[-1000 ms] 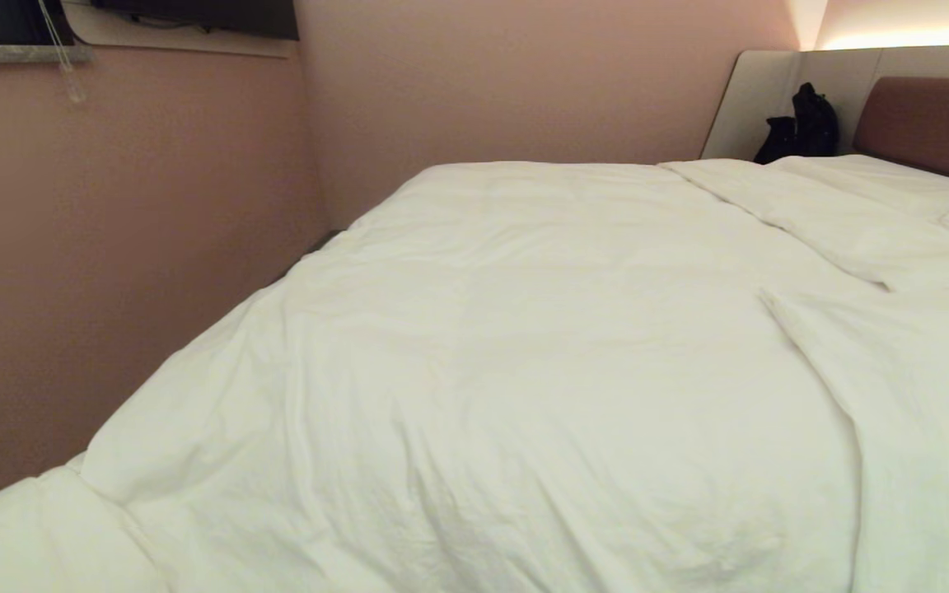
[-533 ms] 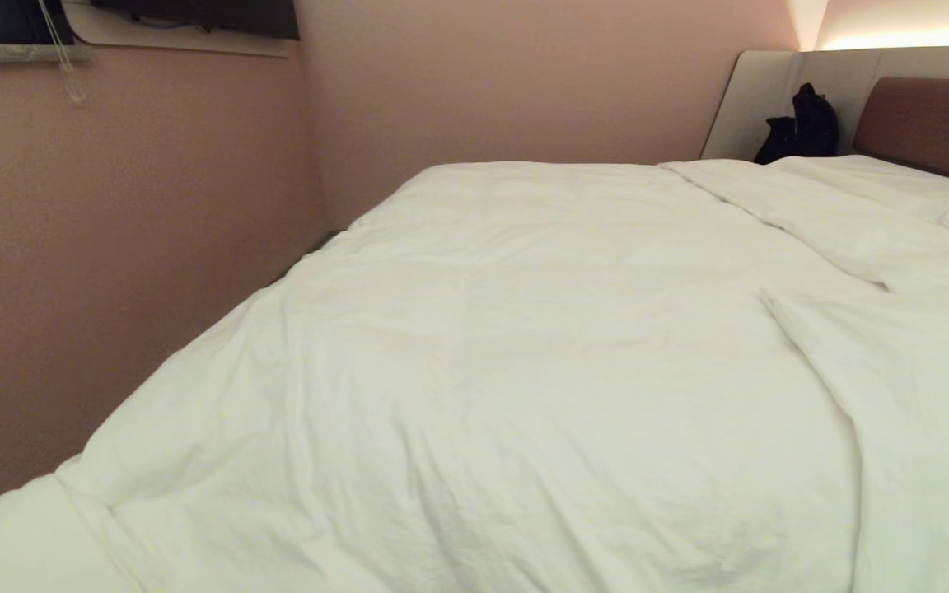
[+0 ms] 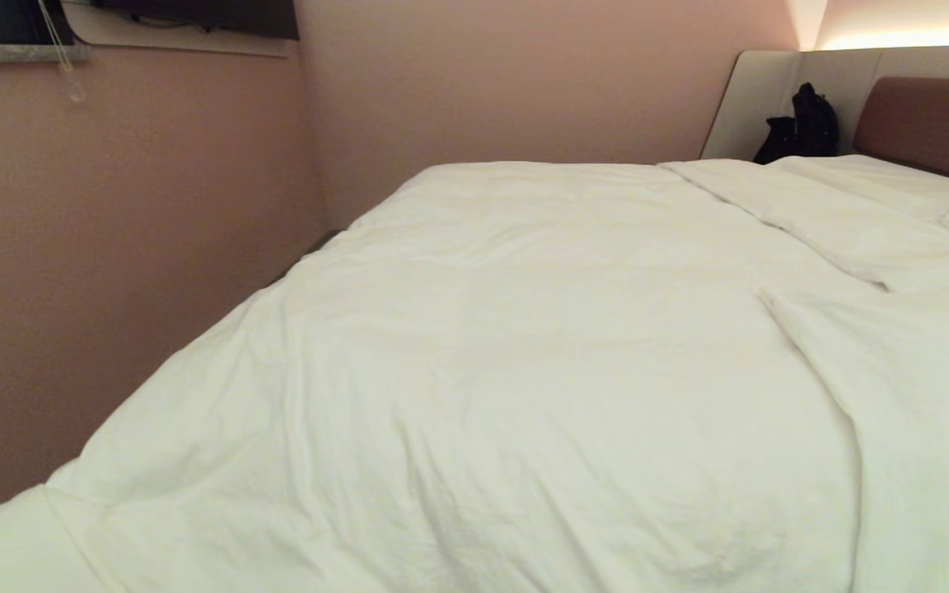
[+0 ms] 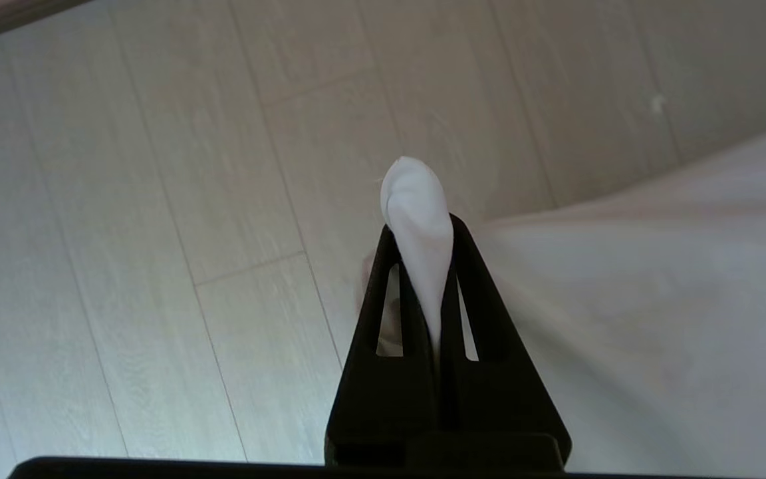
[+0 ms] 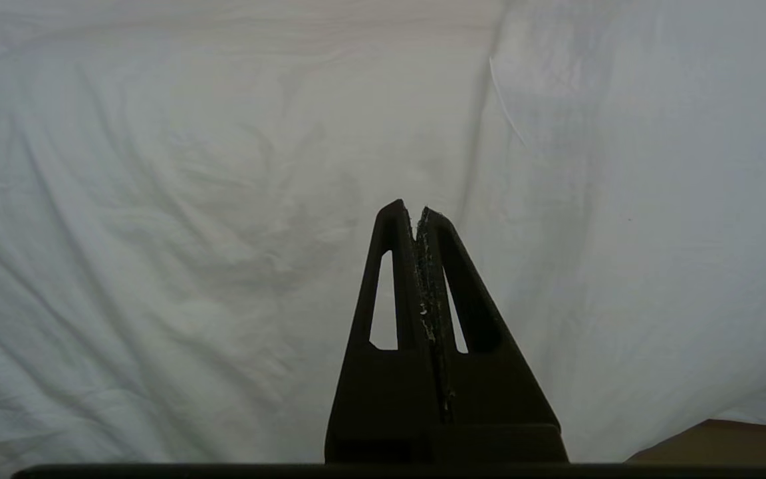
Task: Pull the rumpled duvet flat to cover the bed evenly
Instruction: Flatten the corners of the folded blanket
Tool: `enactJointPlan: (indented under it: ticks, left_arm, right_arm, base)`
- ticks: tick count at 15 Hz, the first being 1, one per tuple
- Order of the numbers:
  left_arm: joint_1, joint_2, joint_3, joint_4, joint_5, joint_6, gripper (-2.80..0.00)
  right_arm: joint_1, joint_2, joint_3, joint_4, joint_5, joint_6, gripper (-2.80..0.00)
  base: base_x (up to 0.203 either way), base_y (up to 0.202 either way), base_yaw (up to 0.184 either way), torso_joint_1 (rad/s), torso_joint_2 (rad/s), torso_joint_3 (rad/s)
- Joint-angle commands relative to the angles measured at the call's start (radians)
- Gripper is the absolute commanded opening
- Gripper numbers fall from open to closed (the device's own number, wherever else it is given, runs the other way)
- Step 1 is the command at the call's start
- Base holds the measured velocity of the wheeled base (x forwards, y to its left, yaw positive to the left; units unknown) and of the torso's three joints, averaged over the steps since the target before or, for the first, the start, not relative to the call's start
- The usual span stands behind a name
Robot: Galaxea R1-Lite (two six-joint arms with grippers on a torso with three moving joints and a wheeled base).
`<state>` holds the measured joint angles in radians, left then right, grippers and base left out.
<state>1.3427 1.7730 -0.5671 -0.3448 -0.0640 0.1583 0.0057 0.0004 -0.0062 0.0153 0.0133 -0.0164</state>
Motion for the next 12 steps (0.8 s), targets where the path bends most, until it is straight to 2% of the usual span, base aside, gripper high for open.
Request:
enactJointPlan:
  ticks: [1, 3, 12]
  left_arm:
    - [0.024, 0.094, 0.004, -0.074, 0.005, 0.005, -2.8]
    - [0.052, 0.138, 0.005, -0.136, 0.008, 0.008, -2.8]
    - [0.078, 0.204, 0.003, -0.138, 0.01, 0.006, -2.8]
  right_arm:
    - [0.0, 0.001, 0.0, 0.0, 0.001, 0.0, -2.8]
    - [0.0, 0.001, 0.0, 0.0, 0.001, 0.0, -2.8]
    - [0.0, 0.001, 0.0, 0.0, 0.001, 0.0, -2.8]
  base:
    - [0.0, 0.0, 0.0, 0.0, 0.0, 0.0]
    - [0.0, 0.0, 0.0, 0.0, 0.0, 0.0]
    - [0.0, 0.0, 0.0, 0.0, 0.0, 0.0]
